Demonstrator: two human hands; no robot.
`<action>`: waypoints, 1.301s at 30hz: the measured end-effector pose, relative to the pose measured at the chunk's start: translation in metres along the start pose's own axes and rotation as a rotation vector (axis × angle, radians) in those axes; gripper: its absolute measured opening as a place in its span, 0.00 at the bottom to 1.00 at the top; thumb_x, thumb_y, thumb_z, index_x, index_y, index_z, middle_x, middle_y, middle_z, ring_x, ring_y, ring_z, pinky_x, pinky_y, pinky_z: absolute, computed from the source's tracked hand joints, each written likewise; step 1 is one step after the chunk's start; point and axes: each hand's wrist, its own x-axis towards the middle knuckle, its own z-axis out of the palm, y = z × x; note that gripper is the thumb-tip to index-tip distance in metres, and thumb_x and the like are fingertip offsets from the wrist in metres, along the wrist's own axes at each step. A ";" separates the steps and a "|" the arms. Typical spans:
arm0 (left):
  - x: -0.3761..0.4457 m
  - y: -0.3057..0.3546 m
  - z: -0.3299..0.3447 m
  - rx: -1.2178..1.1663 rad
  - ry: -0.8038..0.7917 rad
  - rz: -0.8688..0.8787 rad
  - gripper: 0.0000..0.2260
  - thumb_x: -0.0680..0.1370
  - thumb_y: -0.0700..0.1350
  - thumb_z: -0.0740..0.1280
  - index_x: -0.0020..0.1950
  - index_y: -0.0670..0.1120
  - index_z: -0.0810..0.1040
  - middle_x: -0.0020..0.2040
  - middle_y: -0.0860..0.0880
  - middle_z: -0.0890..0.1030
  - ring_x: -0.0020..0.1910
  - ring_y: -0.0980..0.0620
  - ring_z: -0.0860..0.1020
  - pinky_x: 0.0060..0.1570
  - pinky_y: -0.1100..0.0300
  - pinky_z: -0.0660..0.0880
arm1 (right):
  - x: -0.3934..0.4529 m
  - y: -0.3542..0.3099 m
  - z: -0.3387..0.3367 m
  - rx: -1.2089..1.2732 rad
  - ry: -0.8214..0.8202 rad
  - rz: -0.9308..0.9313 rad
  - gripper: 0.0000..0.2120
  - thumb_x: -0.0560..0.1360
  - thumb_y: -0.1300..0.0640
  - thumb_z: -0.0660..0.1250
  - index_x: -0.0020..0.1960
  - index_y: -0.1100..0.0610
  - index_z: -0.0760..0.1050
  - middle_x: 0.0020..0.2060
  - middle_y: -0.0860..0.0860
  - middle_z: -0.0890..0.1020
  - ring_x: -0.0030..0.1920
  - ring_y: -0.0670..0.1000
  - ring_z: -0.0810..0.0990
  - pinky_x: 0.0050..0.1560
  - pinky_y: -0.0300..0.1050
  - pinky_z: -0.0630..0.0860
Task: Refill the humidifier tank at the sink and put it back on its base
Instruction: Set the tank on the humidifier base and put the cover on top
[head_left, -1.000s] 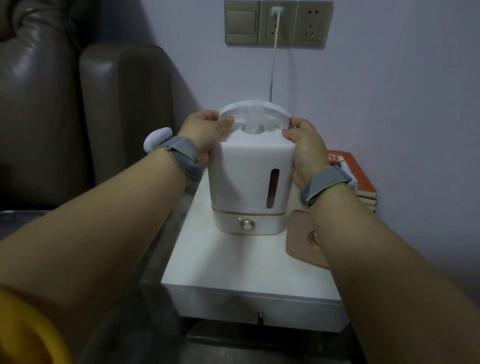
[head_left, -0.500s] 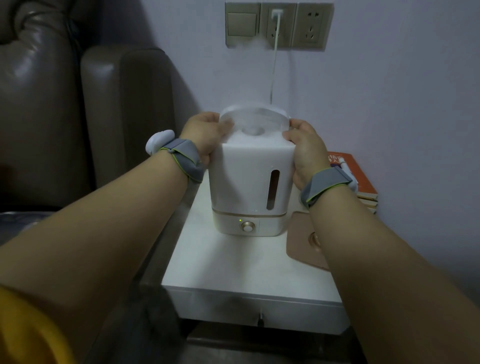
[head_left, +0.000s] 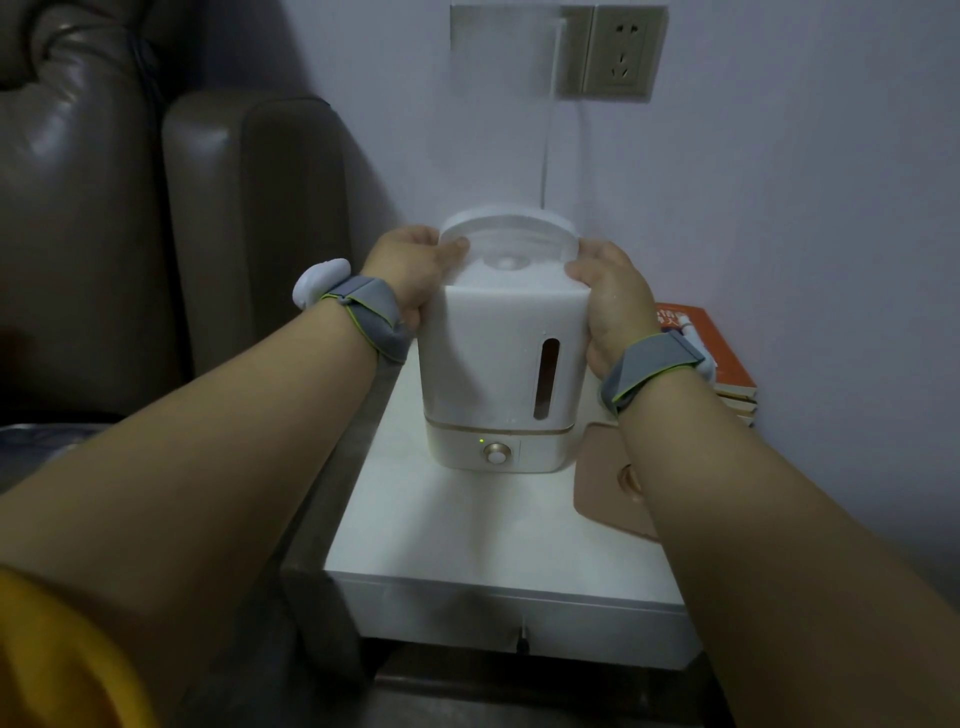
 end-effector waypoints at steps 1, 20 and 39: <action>0.001 0.000 0.000 -0.002 -0.001 0.000 0.05 0.77 0.40 0.69 0.41 0.42 0.78 0.44 0.37 0.78 0.43 0.43 0.76 0.44 0.50 0.73 | 0.001 0.000 0.000 0.007 0.000 0.002 0.13 0.73 0.68 0.59 0.49 0.54 0.76 0.41 0.52 0.80 0.38 0.51 0.78 0.37 0.41 0.76; 0.002 -0.002 0.001 -0.022 -0.033 -0.026 0.03 0.77 0.39 0.68 0.45 0.41 0.78 0.39 0.42 0.78 0.36 0.46 0.76 0.42 0.54 0.74 | 0.003 0.003 -0.001 -0.007 0.004 0.018 0.16 0.72 0.67 0.60 0.55 0.54 0.77 0.44 0.51 0.81 0.40 0.51 0.80 0.39 0.41 0.77; -0.005 -0.001 -0.002 0.073 -0.033 -0.060 0.07 0.77 0.44 0.69 0.40 0.44 0.77 0.40 0.41 0.77 0.37 0.46 0.75 0.39 0.56 0.71 | -0.023 0.004 0.010 -0.715 0.132 -0.547 0.14 0.72 0.65 0.64 0.56 0.59 0.78 0.63 0.53 0.76 0.65 0.50 0.72 0.51 0.16 0.57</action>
